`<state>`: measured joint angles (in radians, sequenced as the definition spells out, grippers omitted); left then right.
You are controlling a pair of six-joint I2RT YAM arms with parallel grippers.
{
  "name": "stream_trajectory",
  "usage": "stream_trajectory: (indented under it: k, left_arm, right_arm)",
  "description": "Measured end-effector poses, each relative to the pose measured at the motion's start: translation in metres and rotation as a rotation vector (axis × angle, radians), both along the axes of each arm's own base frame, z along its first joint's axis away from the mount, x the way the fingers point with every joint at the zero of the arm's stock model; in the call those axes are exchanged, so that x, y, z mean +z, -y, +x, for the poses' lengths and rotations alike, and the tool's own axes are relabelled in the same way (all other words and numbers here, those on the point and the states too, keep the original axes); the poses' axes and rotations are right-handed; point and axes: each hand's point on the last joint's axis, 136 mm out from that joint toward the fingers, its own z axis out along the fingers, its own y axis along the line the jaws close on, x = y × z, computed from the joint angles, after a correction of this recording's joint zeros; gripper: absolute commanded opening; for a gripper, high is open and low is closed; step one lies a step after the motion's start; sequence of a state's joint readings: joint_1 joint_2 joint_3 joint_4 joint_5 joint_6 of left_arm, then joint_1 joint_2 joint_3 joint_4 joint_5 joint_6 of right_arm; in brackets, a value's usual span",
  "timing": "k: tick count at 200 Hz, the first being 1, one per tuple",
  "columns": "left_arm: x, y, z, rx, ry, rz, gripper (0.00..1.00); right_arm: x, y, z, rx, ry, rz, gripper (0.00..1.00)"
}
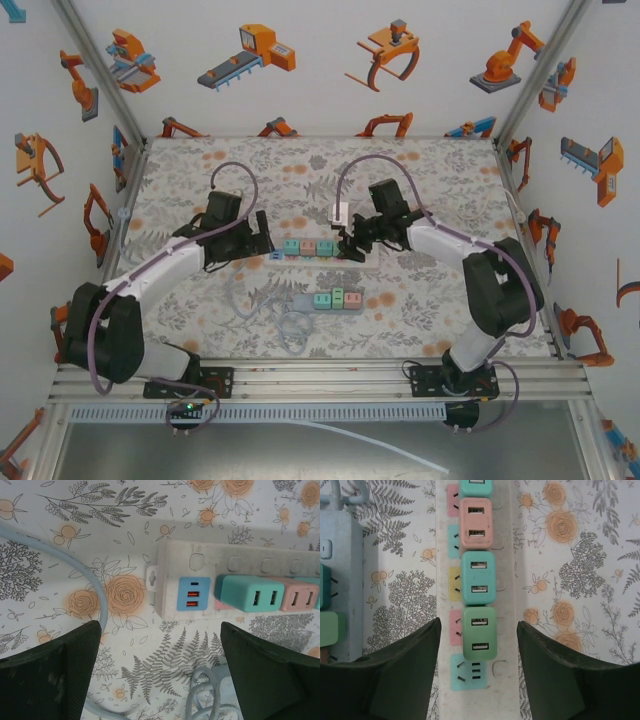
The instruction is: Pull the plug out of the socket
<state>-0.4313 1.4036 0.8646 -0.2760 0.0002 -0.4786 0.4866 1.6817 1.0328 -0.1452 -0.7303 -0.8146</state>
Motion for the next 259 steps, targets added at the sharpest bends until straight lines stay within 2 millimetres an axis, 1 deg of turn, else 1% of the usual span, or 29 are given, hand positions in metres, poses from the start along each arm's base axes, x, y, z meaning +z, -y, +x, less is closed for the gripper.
stream_trajectory:
  k: [22, 52, 89, 110, 170, 216, 230, 259]
  left_arm:
    - [-0.009, 0.002, 0.004, 0.003, -0.019, 0.006, 0.89]
    - [-0.022, 0.005, 0.011, 0.002, -0.045, 0.018, 0.86]
    - [-0.040, 0.007, 0.014, 0.002, -0.081, 0.035, 0.81]
    - [-0.047, 0.007, 0.015, 0.002, -0.092, 0.041, 0.77]
    - [-0.049, 0.011, 0.017, -0.007, -0.091, 0.025, 0.73]
    - [-0.049, 0.011, 0.017, -0.008, -0.091, 0.025, 0.72]
    - [-0.049, 0.011, 0.017, -0.007, -0.091, 0.026, 0.72]
    - [-0.050, 0.012, 0.017, -0.010, -0.095, 0.024, 0.72]
  right_arm:
    - [-0.009, 0.000, -0.001, 0.006, -0.013, -0.020, 0.46]
    - [-0.015, 0.002, 0.000, 0.007, -0.023, -0.040, 0.41]
    - [-0.016, 0.002, 0.002, 0.008, -0.014, -0.049, 0.36]
    - [-0.016, 0.002, 0.003, 0.008, -0.018, -0.055, 0.32]
    - [-0.015, 0.001, 0.002, 0.008, -0.027, -0.068, 0.22]
    - [-0.015, 0.001, 0.001, 0.009, -0.033, -0.074, 0.14]
    - [-0.014, 0.001, 0.001, 0.009, -0.034, -0.074, 0.10]
    - [-0.013, 0.000, 0.001, 0.003, -0.044, -0.074, 0.06]
